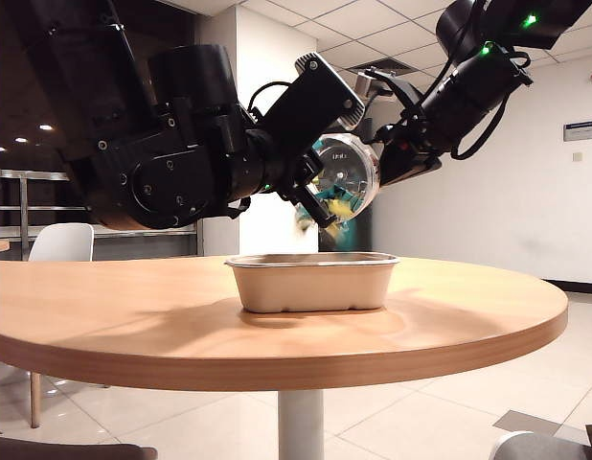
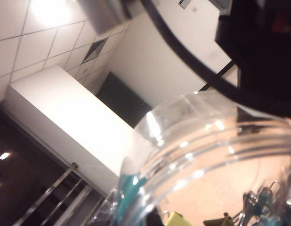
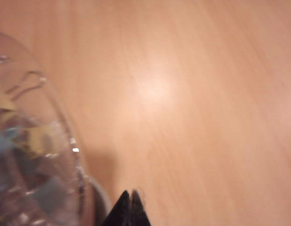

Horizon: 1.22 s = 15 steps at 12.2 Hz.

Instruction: Pick up the box filled with clips, pour some clips from it into the rectangular paper box, and then put the clip box back on the table.

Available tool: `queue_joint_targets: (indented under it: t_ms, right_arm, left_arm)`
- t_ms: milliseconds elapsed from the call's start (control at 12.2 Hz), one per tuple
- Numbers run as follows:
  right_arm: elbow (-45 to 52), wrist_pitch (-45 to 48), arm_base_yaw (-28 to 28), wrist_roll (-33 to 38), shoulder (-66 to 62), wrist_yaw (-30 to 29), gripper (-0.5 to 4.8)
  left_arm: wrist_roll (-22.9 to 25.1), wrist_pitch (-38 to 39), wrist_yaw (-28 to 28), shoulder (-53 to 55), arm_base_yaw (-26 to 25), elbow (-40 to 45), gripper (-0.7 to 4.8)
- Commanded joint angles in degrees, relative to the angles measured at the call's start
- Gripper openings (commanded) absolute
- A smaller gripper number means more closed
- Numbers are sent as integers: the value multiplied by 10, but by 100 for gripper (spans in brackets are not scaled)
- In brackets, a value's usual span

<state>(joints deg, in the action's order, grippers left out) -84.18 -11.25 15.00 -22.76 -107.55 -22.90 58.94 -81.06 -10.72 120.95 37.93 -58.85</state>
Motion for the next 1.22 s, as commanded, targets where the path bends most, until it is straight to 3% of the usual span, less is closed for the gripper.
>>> queue_joint_targets:
  t_ms: [82, 735, 817, 1143, 1225]
  right_arm:
    - [-1, 37, 0, 35, 5, 68, -5]
    - [-1, 40, 1, 85, 22, 38, -5]
    - [-1, 40, 0, 93, 22, 37, -5]
    - [-1, 40, 0, 113, 24, 33, -5]
    - [-1, 38, 1, 124, 32, 33, -5]
  left_arm:
    - [-24, -21, -27, -5, 1, -3, -6]
    - [-93, 7, -105, -7, 1, -3, -6]
    - [-135, 57, -119, -22, 1, -3, -6]
    - [-219, 241, -132, -92, 1, -10, -6]
    - [-260, 360, -141, -126, 0, -39, -6]
